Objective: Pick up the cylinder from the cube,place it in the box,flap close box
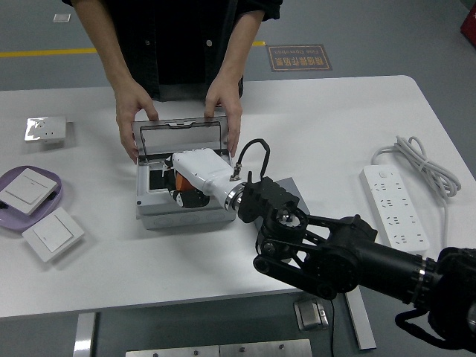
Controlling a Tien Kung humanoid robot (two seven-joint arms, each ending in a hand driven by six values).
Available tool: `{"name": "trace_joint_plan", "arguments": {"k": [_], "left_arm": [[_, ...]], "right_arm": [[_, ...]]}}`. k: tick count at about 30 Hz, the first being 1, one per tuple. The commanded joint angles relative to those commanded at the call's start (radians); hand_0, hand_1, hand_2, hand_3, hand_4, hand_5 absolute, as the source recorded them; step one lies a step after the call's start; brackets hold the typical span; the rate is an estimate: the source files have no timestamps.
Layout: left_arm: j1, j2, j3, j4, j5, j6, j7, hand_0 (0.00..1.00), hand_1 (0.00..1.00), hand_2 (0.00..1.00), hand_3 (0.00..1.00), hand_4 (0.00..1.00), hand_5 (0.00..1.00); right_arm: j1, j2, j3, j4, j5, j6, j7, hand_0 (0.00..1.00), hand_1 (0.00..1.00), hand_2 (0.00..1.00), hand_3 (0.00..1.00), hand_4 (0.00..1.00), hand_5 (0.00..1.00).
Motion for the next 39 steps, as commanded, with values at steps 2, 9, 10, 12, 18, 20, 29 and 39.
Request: {"name": "trace_joint_plan", "arguments": {"k": [2,9,10,12,18,20,29,39], "left_arm": [[0.000,-0.001,0.000,0.000,0.000,0.000,0.000,0.616,0.642,0.630,0.665,0.748,0.247],[0.000,0.000,0.003,-0.001,0.000,0.000,0.001,0.617,0.642,0.630,0.665,0.747,0.246],[-0.002,0.001,0.003,-0.001,0.001,0.000,0.001,0.617,0.642,0.630,0.665,0.747,0.246],[-0.004,0.002,0.004,-0.001,0.001,0.000,0.000,0.617,0.642,0.630,0.665,0.747,0.246],[-0.008,0.001,0.003,-0.002,0.003,0.000,0.000,0.616,0.642,0.629,0.664,0.741,0.237],[-0.007,0.001,0.004,-0.002,0.003,0.000,0.000,0.616,0.642,0.628,0.664,0.738,0.232],[-0.002,-0.004,-0.004,-0.003,0.010,0.000,0.001,0.617,0.642,0.628,0.664,0.737,0.230],[-0.007,-0.005,-0.006,-0.004,0.008,0.000,-0.001,0.616,0.642,0.628,0.663,0.736,0.228]], "right_arm": [[0.000,0.000,0.002,-0.003,-0.007,-0.011,0.006,0.998,0.803,0.787,0.822,0.580,0.221],[0.007,0.000,0.006,-0.007,-0.003,-0.036,0.028,0.998,0.831,0.806,0.842,0.670,0.232],[0.009,0.000,0.005,-0.012,0.005,-0.041,0.035,0.998,0.831,0.806,0.842,0.670,0.232],[0.013,0.000,0.003,-0.022,0.020,-0.052,0.049,0.998,0.831,0.806,0.842,0.670,0.232],[0.024,0.000,0.008,-0.046,0.046,-0.078,0.083,0.998,0.812,0.781,0.816,0.698,0.244],[0.022,-0.004,0.013,-0.044,0.059,-0.088,0.095,0.998,0.791,0.753,0.786,0.704,0.245],[-0.026,-0.080,0.028,0.094,0.279,-0.165,0.196,0.998,0.784,0.744,0.768,0.702,0.234],[-0.012,-0.141,0.041,0.169,0.662,-0.204,0.372,0.894,0.723,0.695,0.749,0.694,0.251]]}}
